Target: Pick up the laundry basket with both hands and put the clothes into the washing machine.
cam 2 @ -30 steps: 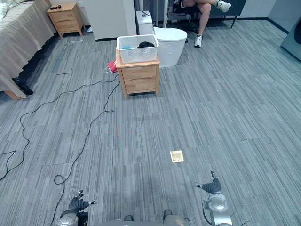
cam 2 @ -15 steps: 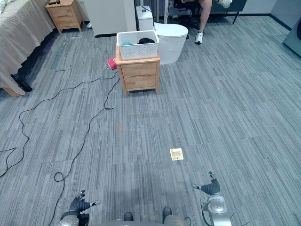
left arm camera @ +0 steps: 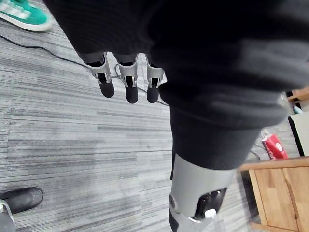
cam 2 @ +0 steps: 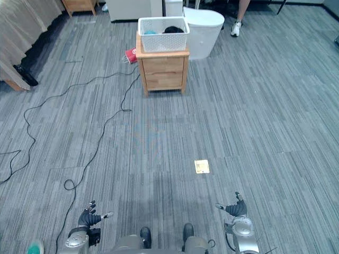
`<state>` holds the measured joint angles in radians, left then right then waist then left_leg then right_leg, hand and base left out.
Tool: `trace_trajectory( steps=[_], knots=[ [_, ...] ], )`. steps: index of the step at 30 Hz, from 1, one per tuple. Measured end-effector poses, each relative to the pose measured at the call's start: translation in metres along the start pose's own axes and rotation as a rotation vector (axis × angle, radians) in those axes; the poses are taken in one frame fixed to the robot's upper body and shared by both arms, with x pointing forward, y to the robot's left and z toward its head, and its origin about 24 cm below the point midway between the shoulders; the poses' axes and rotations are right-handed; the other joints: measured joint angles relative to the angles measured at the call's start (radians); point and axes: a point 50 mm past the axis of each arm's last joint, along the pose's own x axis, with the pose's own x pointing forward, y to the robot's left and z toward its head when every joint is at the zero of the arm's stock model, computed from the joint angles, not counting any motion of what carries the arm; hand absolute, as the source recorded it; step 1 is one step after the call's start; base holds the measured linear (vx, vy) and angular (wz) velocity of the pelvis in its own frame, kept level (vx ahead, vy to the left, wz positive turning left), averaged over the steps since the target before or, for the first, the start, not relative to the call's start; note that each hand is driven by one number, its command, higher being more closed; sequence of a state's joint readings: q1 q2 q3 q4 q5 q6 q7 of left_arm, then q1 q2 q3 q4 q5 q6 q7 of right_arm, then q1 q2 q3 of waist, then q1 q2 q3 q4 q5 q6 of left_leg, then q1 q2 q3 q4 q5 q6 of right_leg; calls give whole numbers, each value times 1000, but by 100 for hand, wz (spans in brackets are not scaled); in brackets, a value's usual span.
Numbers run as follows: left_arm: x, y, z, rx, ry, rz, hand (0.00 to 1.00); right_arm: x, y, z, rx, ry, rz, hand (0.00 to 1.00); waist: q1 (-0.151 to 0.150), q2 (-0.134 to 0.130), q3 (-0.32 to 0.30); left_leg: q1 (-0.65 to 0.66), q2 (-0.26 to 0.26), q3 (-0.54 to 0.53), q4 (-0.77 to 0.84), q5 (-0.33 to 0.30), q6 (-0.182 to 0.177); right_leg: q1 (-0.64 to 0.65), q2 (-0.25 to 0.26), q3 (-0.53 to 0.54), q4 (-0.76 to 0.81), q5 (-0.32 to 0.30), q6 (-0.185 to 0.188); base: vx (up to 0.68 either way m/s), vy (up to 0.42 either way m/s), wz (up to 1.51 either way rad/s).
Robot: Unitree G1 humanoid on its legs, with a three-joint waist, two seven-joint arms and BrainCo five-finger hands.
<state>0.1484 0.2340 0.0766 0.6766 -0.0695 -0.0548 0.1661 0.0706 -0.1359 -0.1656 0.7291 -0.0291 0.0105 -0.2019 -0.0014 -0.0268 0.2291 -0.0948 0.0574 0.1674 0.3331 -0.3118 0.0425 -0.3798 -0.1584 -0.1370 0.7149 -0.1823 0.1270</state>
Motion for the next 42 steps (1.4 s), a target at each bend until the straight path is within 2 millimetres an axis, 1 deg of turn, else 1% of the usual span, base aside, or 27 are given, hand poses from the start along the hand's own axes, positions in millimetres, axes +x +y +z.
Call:
trace_trajectory(
  steps=[2, 5, 6, 8, 9, 10, 12, 13, 14, 15, 16, 18, 21, 23, 25, 26, 27, 28, 29, 31, 32, 34, 37, 39, 40, 41, 42],
  knots=[
    [4, 4, 9, 13, -24, 20, 0, 1, 1, 2, 13, -3, -1, 0, -13, -9, 16, 61, 7, -24, -46, -9, -4, -38, 16, -55, -157, 1, -16, 413, 54, 26],
    [12, -1, 24, 4, -60, 24, 0, 4, -4, 9, 16, -24, -22, 0, -48, -22, 41, 185, -4, -47, -169, 9, -34, -55, 52, -68, -557, 160, 1, 464, -24, 35],
    [12, -4, 25, 6, -59, 17, 0, 4, -7, 9, 12, -23, -27, 0, -56, -28, 43, 211, -14, -58, -189, 10, -37, -70, 52, -69, -588, 178, -1, 454, -70, 52],
    [12, -12, 26, 11, -65, -8, 0, 3, -12, 4, 3, -14, -39, 0, -83, -34, 45, 300, -22, -85, -218, -12, -80, -93, 40, -49, -606, 208, -39, 642, -157, 69],
    [10, -18, 23, -1, -57, -21, 0, 1, -14, 0, -3, -6, -42, 0, -96, -19, 45, 329, 4, -96, -182, -28, -112, -108, 51, -40, -503, 303, -116, 681, -180, 55],
    [9, -22, 21, -4, -51, -31, 0, 1, -15, 1, -5, -7, -42, 0, -95, 2, 40, 326, 23, -96, -150, -30, -141, -125, 56, -50, -440, 311, -131, 553, -185, 25],
    [4, -30, 12, -34, -20, -51, 0, 2, -11, 3, -13, -16, -25, 0, -82, 69, 46, 239, 102, -66, 127, 37, -261, -117, 100, -80, -286, 165, -193, 794, -330, -7],
    [1, -31, 4, -55, 7, -52, 0, 1, -7, 2, -24, -15, -1, 0, -68, 89, 52, 144, 167, -51, 414, 190, -274, -47, 138, -79, -285, 108, -214, 758, -330, -22],
    [-1, -31, -1, -61, 21, -50, 0, 1, -5, 3, -25, -16, 3, 0, -63, 98, 51, 89, 200, -49, 558, 198, -262, -1, 164, -81, -300, 91, -224, 745, -296, -47],
    [-4, -28, -8, -67, 42, -40, 0, 1, -1, 5, -20, -27, 14, 0, -46, 97, 55, -2, 249, -33, 780, 164, -214, 99, 204, -67, -338, 66, -241, 704, -222, -63],
    [-5, -28, -9, -72, 46, -35, 0, 0, 2, 8, -10, -39, 18, 0, -25, 77, 67, -75, 257, -17, 876, 138, -173, 198, 221, -43, -381, 55, -254, 808, -220, -67],
    [-5, -29, -7, -81, 38, -38, 0, -1, 3, 13, 1, -62, 19, 0, -8, 57, 74, -156, 254, 32, 869, 124, -149, 302, 225, -21, -450, 53, -257, 630, -130, -38],
    [-5, -34, 3, -101, -4, -49, 0, 0, 2, 23, 6, -99, 16, 0, 16, 49, 76, -316, 205, 110, 522, 110, -125, 467, 224, 18, -611, 40, -243, 582, -41, -36],
    [-6, -35, 3, -105, -4, -51, 0, 1, -3, 20, 5, -83, 1, 0, 40, 57, 74, -307, 117, 56, -23, 199, -160, 571, 219, 46, -679, -6, -212, 574, 76, -47],
    [-7, -34, 0, -103, 9, -46, 0, 2, -7, 11, -7, -45, -10, 0, 46, 60, 71, -316, 99, 32, -145, 218, -161, 642, 224, 61, -690, -63, -170, 627, 220, -43],
    [-8, -30, -5, -94, 26, -38, 0, 0, -6, 4, -11, -21, -7, 0, 50, 45, 52, -312, 73, 23, -120, 333, -96, 673, 194, 66, -655, -126, -147, 588, 263, -36],
    [-9, -28, -9, -92, 37, -32, 0, -1, -5, 0, -11, -11, -5, 0, 48, 23, 33, -311, 49, 25, -113, 377, -70, 662, 171, 74, -611, -152, -129, 687, 264, -13],
    [-9, -29, -9, -94, 38, -35, 0, -3, -4, -5, -6, 5, -5, 0, 39, -10, 7, -312, 20, 31, -80, 399, -37, 598, 124, 72, -438, -192, -69, 830, 274, 1],
    [-8, -29, -8, -85, 33, -40, 0, -4, 1, -9, -6, 24, 6, 0, 39, -45, -4, -306, -5, 40, -36, 363, 6, 487, 85, 79, -166, -184, -29, 834, 249, 8],
    [-4, -27, -4, -68, 31, -37, 0, -7, 10, -13, 2, 39, 27, 0, 19, -86, -2, -256, -44, 43, 29, 270, 31, 338, 2, 79, 217, -70, 96, 686, 168, 19],
    [-4, -28, -5, -60, 38, -41, 0, -6, 14, -10, 1, 34, 40, 0, 18, -80, 7, -188, -46, 47, 57, 208, 37, 274, -30, 65, 377, -80, 42, 657, 148, 5],
    [-5, -28, -7, -54, 46, -45, 0, -6, 21, -5, -20, 12, 67, 0, 14, -49, 17, -51, -36, 56, 28, 154, 34, 202, -50, 33, 429, -114, -29, 516, 118, -19],
    [-1, -26, 3, -51, 11, -40, 0, -5, 27, 4, -30, -17, 86, 0, 6, -31, 20, 70, -32, 57, -59, 141, 26, 86, -43, -36, 197, -124, -46, 531, 26, 3],
    [2, -23, 5, -44, 10, -32, 0, -2, 25, 9, -27, -27, 78, 0, -16, -32, 23, 120, -18, 54, -103, 134, 12, 44, 1, -51, -176, -73, -39, 543, -85, 26],
    [2, -20, 3, -35, 18, -29, 0, -2, 22, 7, -22, -19, 67, 0, -25, -35, 22, 152, -20, 54, -127, 115, -25, 63, 26, -28, -426, 35, -30, 459, -98, 26],
    [2, -19, 1, -33, 23, -26, 0, -2, 20, 5, -24, -14, 63, 0, -27, -45, 22, 164, -26, 53, -131, 101, -43, 68, 27, -11, -490, 114, -26, 464, -147, 36],
    [1, -21, -3, -34, 42, -29, 0, -2, 14, -2, -39, 12, 50, 0, -33, -44, 21, 189, -21, 37, -112, 62, -64, 79, 37, 30, -470, 230, -59, 384, -163, 30]
  ],
)
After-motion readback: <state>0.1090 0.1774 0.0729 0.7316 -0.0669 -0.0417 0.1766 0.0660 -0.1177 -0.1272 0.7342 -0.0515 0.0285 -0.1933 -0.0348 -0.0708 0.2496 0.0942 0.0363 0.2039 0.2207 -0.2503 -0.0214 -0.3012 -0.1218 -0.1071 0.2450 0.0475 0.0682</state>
